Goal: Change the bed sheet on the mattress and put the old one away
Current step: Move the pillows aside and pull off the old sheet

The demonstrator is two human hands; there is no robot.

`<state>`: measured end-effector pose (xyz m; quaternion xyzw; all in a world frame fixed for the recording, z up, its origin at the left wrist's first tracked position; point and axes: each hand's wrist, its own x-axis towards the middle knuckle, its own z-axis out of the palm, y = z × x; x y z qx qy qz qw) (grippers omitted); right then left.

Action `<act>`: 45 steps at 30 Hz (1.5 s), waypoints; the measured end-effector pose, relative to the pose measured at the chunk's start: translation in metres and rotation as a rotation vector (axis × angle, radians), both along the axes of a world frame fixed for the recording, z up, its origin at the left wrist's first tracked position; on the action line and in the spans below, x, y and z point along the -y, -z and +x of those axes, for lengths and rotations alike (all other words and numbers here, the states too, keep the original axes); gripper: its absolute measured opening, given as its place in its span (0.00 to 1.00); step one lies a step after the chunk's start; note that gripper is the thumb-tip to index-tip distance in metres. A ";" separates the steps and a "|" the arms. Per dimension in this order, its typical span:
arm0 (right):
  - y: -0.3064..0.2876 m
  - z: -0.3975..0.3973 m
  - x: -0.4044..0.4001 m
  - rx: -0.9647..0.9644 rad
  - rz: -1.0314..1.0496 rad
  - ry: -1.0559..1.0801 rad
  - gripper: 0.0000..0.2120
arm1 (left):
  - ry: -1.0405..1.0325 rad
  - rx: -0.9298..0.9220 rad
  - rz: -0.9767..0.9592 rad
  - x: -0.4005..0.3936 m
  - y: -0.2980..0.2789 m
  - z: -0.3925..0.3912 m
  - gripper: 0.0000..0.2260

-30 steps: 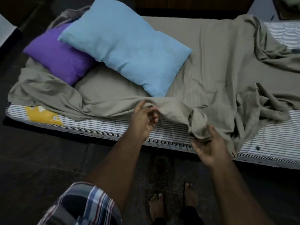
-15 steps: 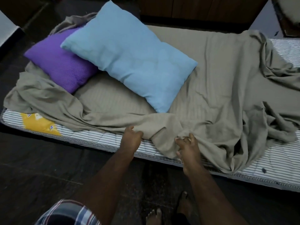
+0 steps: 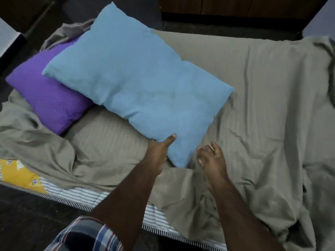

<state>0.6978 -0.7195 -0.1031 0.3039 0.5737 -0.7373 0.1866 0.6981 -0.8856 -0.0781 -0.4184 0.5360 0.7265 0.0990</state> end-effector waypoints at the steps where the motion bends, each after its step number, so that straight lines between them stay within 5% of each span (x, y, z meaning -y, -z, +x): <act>1: 0.005 -0.011 0.000 0.018 -0.015 -0.015 0.41 | -0.035 -0.001 0.085 0.001 0.005 -0.011 0.28; 4: 0.013 -0.036 0.013 0.003 -0.114 -0.130 0.29 | -0.119 0.013 0.169 0.005 0.004 -0.042 0.29; 8: 0.010 -0.054 0.054 -0.109 -0.179 -0.345 0.27 | -0.303 -0.287 -0.344 0.036 -0.026 -0.083 0.12; 10: 0.015 -0.058 0.066 -0.169 0.041 -0.483 0.30 | -0.356 -0.360 -0.514 0.086 -0.040 -0.095 0.14; 12: 0.030 -0.061 0.062 -0.227 0.501 -0.530 0.30 | -0.432 -0.305 -0.680 0.157 -0.040 -0.089 0.19; 16: 0.051 -0.070 0.020 -0.164 1.236 -0.450 0.41 | -0.200 0.254 -1.154 0.244 -0.040 -0.046 0.35; 17: 0.052 -0.072 0.013 -0.079 1.282 -0.451 0.45 | -0.106 0.213 -1.318 0.241 -0.042 -0.043 0.37; 20: 0.052 -0.072 0.002 0.078 1.298 -0.418 0.45 | 0.229 -0.379 -1.535 0.185 -0.041 -0.060 0.32; 22: 0.057 -0.074 -0.005 0.062 1.255 -0.345 0.34 | 0.462 -0.597 -1.475 0.136 -0.029 -0.066 0.26; 26: 0.052 -0.080 -0.020 0.092 1.109 -0.287 0.13 | 0.746 -0.451 -1.141 0.099 -0.006 -0.056 0.25; 28: 0.043 -0.081 -0.009 0.094 0.936 -0.255 0.13 | 0.754 -0.388 -1.125 0.105 -0.001 -0.055 0.24; 32: 0.013 -0.058 0.086 -0.246 0.479 -0.317 0.06 | 0.643 -0.326 -0.975 0.100 -0.019 -0.073 0.22; 34: -0.010 -0.026 0.158 -0.402 0.212 -0.442 0.08 | 0.693 -0.228 -0.845 0.095 -0.026 -0.090 0.28; 38: -0.030 0.016 0.213 -0.265 -0.139 -0.564 0.09 | 0.873 -0.168 -0.918 0.119 -0.033 -0.102 0.32; 43: -0.037 -0.052 0.132 -0.102 0.122 0.152 0.08 | 0.703 -0.122 -0.787 0.136 -0.041 -0.088 0.17; 45: -0.042 -0.078 0.118 -0.023 0.003 0.145 0.10 | 0.754 -0.103 -0.631 0.128 -0.043 -0.078 0.13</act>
